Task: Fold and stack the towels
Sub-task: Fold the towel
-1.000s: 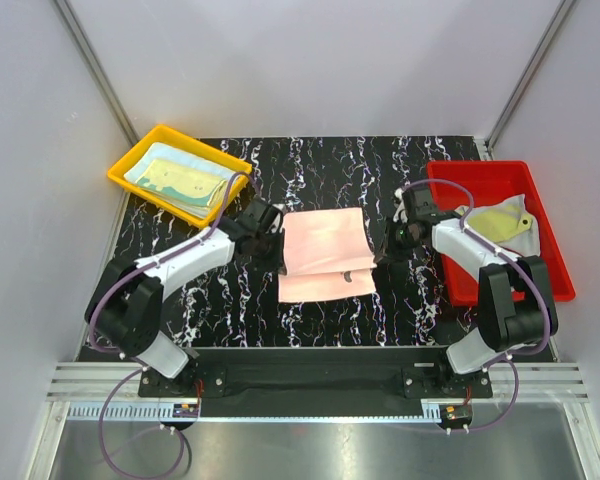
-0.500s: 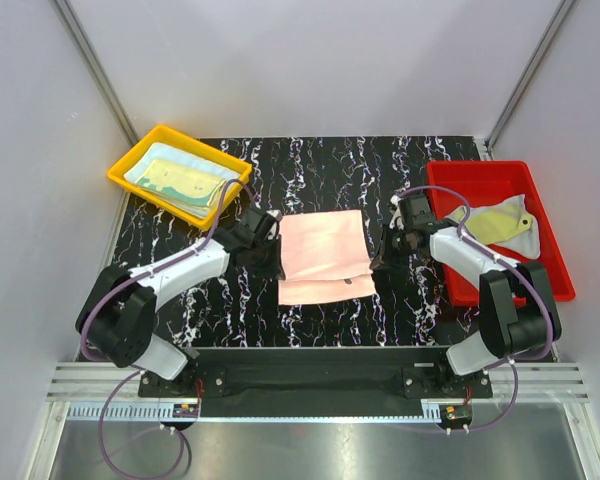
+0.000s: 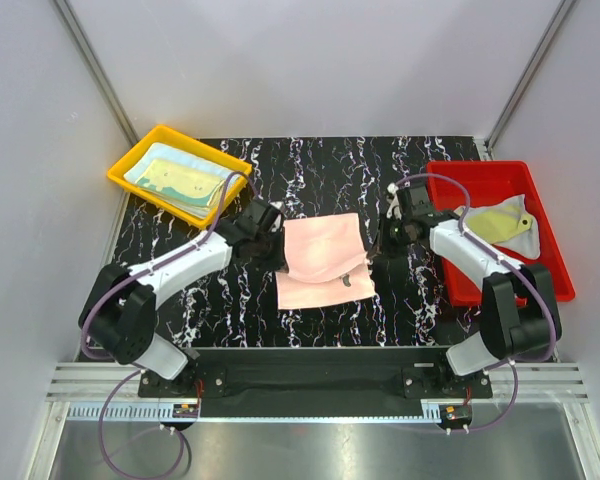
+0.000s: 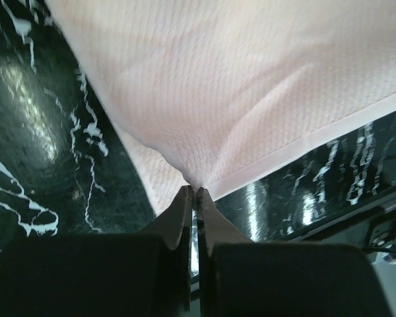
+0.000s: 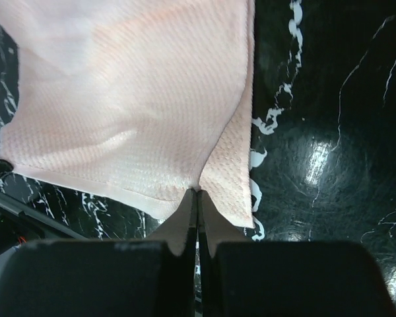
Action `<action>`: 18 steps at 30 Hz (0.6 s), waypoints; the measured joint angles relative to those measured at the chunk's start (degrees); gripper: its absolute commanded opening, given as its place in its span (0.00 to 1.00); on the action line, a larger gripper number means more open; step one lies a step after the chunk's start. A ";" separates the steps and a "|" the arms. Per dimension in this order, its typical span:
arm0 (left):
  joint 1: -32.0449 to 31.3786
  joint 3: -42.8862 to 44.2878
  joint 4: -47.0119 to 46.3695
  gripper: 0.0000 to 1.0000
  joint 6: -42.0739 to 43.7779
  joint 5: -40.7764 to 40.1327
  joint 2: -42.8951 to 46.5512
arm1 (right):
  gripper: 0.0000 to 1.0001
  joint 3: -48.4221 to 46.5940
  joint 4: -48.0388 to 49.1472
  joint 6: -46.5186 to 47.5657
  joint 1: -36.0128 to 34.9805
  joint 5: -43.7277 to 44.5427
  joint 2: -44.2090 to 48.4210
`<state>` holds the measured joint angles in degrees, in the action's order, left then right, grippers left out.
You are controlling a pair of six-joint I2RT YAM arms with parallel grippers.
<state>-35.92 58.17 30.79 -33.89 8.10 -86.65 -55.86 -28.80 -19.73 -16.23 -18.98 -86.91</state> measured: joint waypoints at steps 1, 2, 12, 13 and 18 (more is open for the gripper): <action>0.00 0.87 -0.07 0.00 -0.04 0.02 0.46 | 0.00 -1.14 -0.44 0.17 -0.02 0.02 0.55; 0.00 1.14 -0.04 0.00 -0.04 0.02 1.29 | 0.00 -1.77 -0.92 0.37 -0.02 0.04 1.53; -2.89 -8.90 -2.54 0.00 -1.79 0.92 8.04 | 0.00 8.90 -0.94 0.22 -0.02 0.28 10.56; -3.39 -10.75 -2.99 0.00 -2.21 1.07 7.85 | 0.00 10.10 -0.92 0.15 -0.02 0.28 10.14; -5.07 -15.50 -6.47 0.00 -3.76 1.97 6.60 | 0.00 12.94 -0.74 -0.68 -0.48 0.31 6.71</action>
<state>-40.99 42.68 24.32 -37.65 10.07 -80.05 -42.92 -29.54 -20.40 -16.71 -18.68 -80.20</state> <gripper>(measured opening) 0.017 0.009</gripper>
